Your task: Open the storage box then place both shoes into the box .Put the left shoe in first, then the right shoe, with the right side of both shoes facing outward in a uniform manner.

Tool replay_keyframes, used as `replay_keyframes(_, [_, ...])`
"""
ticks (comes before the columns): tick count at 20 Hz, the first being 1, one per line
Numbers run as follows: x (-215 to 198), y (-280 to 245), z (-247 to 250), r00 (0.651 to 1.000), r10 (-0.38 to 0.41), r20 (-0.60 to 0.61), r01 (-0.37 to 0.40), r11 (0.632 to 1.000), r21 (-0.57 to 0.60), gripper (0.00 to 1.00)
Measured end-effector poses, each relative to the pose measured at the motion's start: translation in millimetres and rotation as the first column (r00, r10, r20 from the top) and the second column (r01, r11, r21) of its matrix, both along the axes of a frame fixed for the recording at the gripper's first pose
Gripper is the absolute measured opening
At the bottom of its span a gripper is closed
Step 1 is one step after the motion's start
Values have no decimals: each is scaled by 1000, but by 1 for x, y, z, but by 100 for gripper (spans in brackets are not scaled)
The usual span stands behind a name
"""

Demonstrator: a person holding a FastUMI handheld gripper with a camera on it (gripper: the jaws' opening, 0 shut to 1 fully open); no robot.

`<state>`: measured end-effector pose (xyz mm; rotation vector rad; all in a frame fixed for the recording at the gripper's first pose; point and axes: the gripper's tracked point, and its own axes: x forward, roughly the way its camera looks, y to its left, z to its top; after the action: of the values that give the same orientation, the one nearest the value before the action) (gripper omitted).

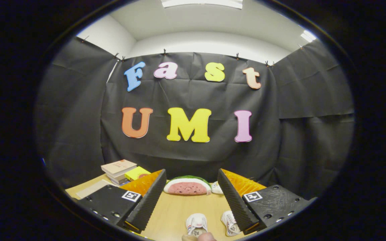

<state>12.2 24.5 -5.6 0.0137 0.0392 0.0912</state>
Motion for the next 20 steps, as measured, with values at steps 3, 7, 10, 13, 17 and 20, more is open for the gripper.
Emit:
replay_keyframes(3, [-1,15,-8,999,34,-19,-34,999,5,95])
replay_keyframes(7, [-4,41,-20,994,94,-53,-92,995,43,95])
replay_keyframes(10, [-10,75,-40,981,165,-97,-158,985,72,95])
replay_keyframes(13, [-18,113,-74,949,263,-175,-247,963,108,95])
replay_keyframes(17, [-32,162,-121,871,405,-280,-358,911,204,95])
replay_keyframes(20, [-38,191,-162,796,474,-376,-374,874,310,95])
